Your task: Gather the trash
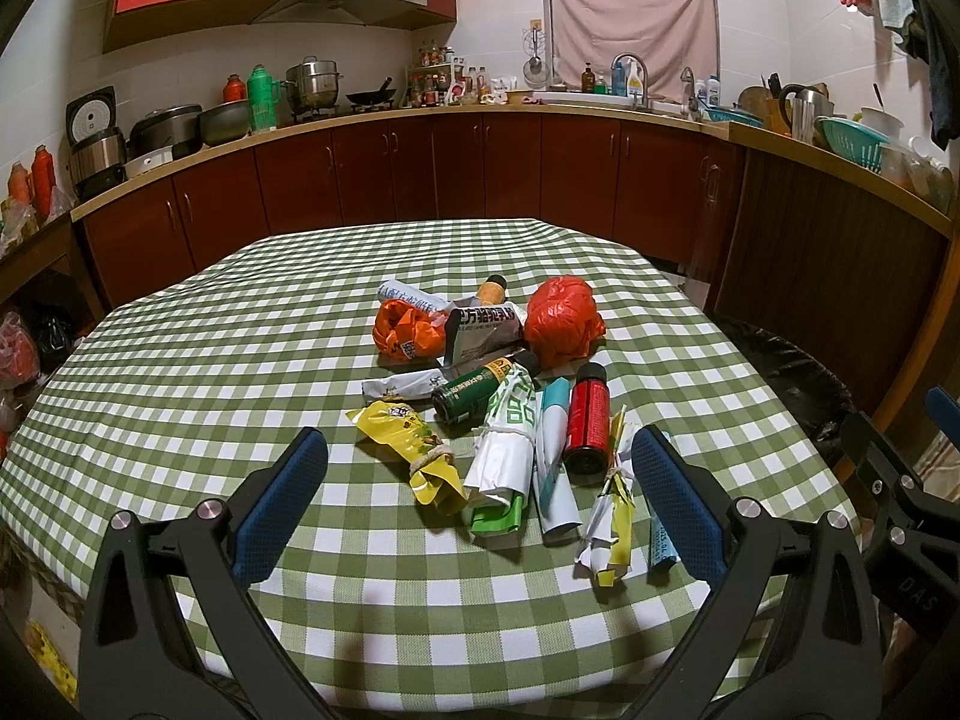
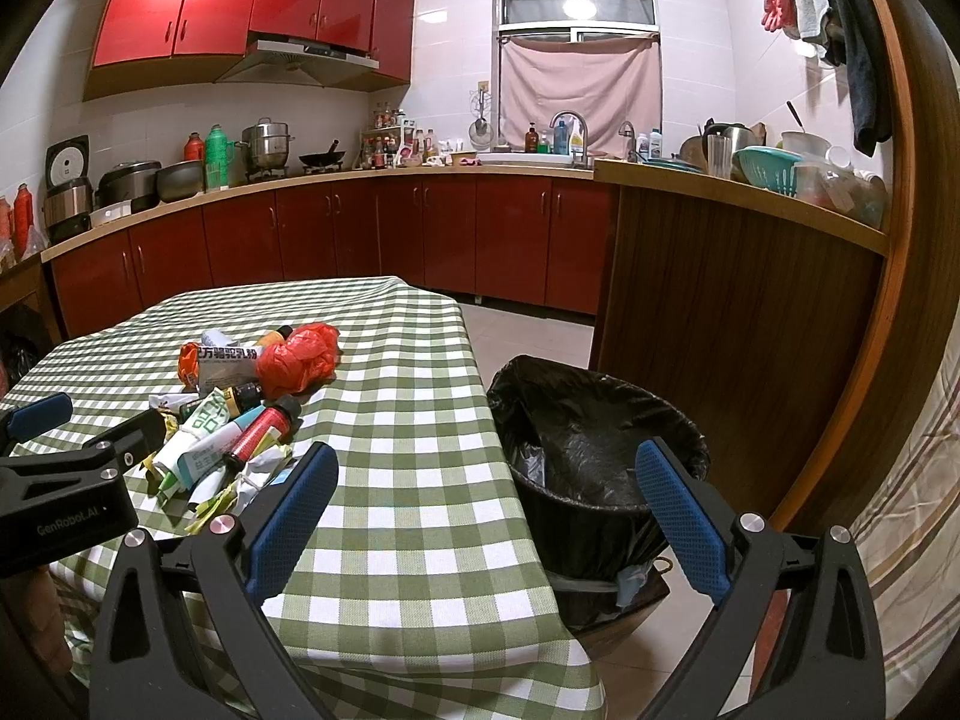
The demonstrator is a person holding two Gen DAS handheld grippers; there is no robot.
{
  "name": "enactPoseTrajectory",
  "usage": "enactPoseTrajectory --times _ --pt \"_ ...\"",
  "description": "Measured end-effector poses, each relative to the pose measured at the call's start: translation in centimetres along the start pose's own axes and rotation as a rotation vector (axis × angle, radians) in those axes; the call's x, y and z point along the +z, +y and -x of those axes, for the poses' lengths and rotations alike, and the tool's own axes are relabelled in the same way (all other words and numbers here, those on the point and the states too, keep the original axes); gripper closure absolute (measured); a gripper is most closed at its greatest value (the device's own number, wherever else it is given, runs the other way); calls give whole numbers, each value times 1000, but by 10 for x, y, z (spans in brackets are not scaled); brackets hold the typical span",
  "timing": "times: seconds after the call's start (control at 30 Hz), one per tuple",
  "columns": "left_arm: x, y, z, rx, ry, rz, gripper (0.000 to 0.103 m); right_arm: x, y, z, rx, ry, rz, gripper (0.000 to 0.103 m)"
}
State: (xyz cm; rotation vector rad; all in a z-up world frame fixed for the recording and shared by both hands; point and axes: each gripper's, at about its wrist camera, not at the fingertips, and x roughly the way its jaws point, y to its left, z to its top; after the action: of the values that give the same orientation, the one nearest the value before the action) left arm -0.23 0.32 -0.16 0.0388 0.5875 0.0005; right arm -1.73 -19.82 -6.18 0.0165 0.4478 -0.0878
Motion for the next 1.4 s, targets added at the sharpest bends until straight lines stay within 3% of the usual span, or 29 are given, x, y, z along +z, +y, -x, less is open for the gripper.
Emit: enactPoseTrajectory --times 0.8,1.07,1.27,1.33,1.4 --pt "-2 -1 -1 0 2 -11 4 0 -1 0 0 4 -1 6" --pt "-4 16 -7 39 7 -43 4 -3 1 -7 10 52 -13 6" --pt "-5 39 -12 63 33 -44 12 -5 24 -14 31 87 6 8" --pt "-6 50 -14 73 42 -39 12 -6 35 -17 51 100 13 14" --pt "-7 55 -16 81 50 -39 16 -7 44 -20 65 117 24 33"
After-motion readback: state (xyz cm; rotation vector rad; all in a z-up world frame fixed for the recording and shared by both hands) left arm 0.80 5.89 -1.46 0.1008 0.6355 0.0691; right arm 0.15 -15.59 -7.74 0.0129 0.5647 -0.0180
